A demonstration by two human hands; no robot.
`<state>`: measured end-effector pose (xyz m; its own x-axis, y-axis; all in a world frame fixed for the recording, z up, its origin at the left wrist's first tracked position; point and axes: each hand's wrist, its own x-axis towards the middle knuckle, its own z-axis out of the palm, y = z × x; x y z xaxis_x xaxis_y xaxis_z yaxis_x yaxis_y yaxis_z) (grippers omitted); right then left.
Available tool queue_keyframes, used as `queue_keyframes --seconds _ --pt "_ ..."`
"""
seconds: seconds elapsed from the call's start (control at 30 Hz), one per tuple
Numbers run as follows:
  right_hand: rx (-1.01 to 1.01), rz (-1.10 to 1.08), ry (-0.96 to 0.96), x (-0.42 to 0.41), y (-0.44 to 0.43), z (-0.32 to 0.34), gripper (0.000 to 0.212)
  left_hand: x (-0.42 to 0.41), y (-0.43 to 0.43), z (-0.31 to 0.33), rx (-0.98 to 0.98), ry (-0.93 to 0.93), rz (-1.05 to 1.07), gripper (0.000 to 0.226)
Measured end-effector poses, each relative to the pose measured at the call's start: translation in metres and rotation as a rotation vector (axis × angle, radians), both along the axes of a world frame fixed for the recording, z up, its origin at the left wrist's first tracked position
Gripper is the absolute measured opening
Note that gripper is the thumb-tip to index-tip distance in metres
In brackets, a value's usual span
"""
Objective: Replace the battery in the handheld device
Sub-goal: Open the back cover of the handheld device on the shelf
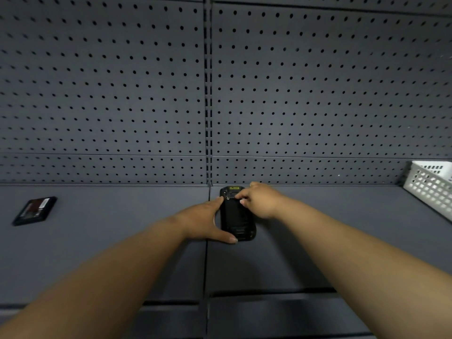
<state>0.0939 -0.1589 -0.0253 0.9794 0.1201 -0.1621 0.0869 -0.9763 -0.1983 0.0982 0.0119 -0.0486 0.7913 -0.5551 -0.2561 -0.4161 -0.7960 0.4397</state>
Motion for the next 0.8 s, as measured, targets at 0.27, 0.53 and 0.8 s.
queue_keyframes --seconds 0.27,0.53,0.8 --pt "-0.021 -0.017 -0.015 0.007 0.009 0.002 0.031 0.001 0.000 -0.003 -0.053 -0.001 0.024 0.113" --pt "-0.085 -0.060 0.009 0.019 0.016 0.001 0.033 0.005 0.002 -0.010 -0.097 0.005 0.033 0.112" --pt "0.187 -0.090 0.015 0.018 0.010 0.015 0.027 0.007 0.002 -0.011 -0.151 -0.005 0.021 0.096"
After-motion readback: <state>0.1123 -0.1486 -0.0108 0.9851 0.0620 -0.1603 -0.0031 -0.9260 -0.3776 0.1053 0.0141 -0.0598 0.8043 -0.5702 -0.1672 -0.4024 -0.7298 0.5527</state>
